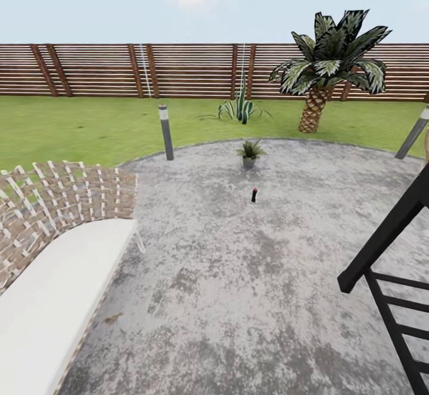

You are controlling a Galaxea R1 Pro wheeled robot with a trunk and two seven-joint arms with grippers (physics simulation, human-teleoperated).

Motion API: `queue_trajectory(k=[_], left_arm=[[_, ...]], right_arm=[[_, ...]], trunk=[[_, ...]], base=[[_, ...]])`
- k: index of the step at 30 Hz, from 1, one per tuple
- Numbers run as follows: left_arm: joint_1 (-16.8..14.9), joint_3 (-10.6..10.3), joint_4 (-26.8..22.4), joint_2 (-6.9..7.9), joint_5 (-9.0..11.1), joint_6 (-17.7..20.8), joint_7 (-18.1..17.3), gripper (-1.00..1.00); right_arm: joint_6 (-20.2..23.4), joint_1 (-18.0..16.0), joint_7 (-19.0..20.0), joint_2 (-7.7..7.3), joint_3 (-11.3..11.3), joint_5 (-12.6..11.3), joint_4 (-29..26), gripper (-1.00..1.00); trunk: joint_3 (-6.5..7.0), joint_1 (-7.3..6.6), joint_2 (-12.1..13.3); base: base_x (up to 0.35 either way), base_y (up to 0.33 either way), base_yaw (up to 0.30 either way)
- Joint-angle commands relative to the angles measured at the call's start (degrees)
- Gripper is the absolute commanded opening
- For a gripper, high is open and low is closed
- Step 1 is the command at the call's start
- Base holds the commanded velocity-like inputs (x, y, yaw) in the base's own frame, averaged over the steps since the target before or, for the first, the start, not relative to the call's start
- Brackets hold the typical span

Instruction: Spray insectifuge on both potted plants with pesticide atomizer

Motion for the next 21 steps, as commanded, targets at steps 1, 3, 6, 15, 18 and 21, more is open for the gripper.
queue_trajectory(k=[1,3,6,15,18,21], left_arm=[[-0.01,0.03,-0.03,0.0,0.09,-0.01,-0.05,1.0],[-0.01,0.03,-0.03,0.0,0.09,-0.01,-0.05,1.0],[0.64,0.05,0.06,-0.42,-0.56,-0.66,0.13,1.0],[0.86,-0.13,0.06,-0.42,-0.61,-1.41,0.1,1.0],[0.87,-0.18,0.06,-0.43,-0.61,-1.41,0.1,1.0],[0.87,-0.24,0.06,-0.44,-0.39,-1.38,0.14,1.0]], right_arm=[[-0.11,-0.01,0.07,-0.02,0.0,-0.05,0.0,1.0],[-0.12,-0.01,0.12,0.03,0.0,0.22,0.01,1.0],[-0.28,0.64,0.0,-0.37,-0.41,0.37,0.2,1.0],[0.42,0.9,0.63,-0.27,-0.33,0.35,0.41,1.0],[0.47,0.89,0.65,-0.18,-0.46,0.3,0.43,1.0],[0.49,0.89,0.68,-0.16,-0.51,0.29,0.47,1.0]], trunk=[[-0.04,0.02,-0.01],[-0.04,0.02,-0.01],[-0.04,0.02,-0.01],[-0.05,0.02,-0.01],[-0.05,0.02,-0.01],[-0.05,0.02,-0.01]], base=[[0.295,-0.144,0.0],[0.295,-0.144,0.0],[0.098,-0.048,0.0],[0.0,0.0,0.0],[0.002,0.0,0.0],[0.11,0.0,0.0]])
